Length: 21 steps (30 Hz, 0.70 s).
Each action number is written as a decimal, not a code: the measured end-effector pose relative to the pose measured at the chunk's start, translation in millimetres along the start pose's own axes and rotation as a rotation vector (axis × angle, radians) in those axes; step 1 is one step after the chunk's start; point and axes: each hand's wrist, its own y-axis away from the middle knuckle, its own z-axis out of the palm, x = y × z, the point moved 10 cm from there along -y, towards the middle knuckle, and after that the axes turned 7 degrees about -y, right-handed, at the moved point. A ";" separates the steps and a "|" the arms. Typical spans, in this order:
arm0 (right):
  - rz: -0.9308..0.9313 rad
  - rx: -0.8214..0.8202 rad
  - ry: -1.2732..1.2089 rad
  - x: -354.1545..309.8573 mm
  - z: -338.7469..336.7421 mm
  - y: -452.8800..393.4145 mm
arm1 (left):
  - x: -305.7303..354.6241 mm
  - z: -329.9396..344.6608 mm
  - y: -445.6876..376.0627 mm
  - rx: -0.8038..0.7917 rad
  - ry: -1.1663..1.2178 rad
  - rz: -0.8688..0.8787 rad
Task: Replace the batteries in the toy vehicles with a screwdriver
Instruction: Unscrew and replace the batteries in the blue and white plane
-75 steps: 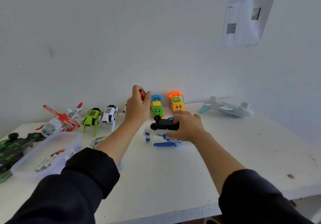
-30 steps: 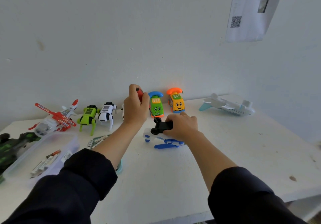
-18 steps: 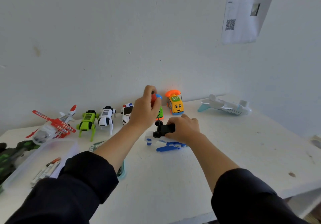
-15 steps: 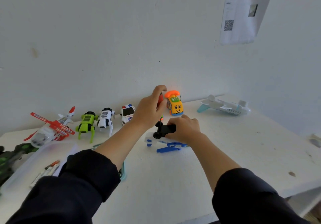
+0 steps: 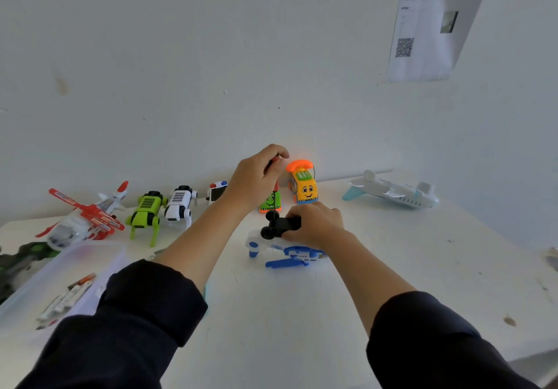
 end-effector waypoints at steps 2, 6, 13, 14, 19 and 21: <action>-0.009 0.000 0.005 -0.4 0.2 -0.1 | -9.1 -4.8 -0.1 0.024 -0.004 -0.056; -0.015 -0.009 0.010 -0.5 1.6 -1.5 | -12.0 -7.6 0.2 0.050 -0.196 -0.149; -0.031 -0.019 0.013 0.5 -0.5 -2.6 | -7.7 -14.0 0.2 0.160 -0.281 -0.241; -0.030 -0.023 0.012 0.5 -0.8 -3.0 | -10.5 -12.1 0.0 0.150 -0.106 -0.238; -0.039 -0.016 0.014 -1.6 -1.2 -0.3 | 4.5 -13.0 1.5 0.126 -0.210 -0.100; -0.035 -0.014 0.016 -1.0 -0.7 0.1 | 1.0 -8.0 0.6 0.068 -0.312 -0.133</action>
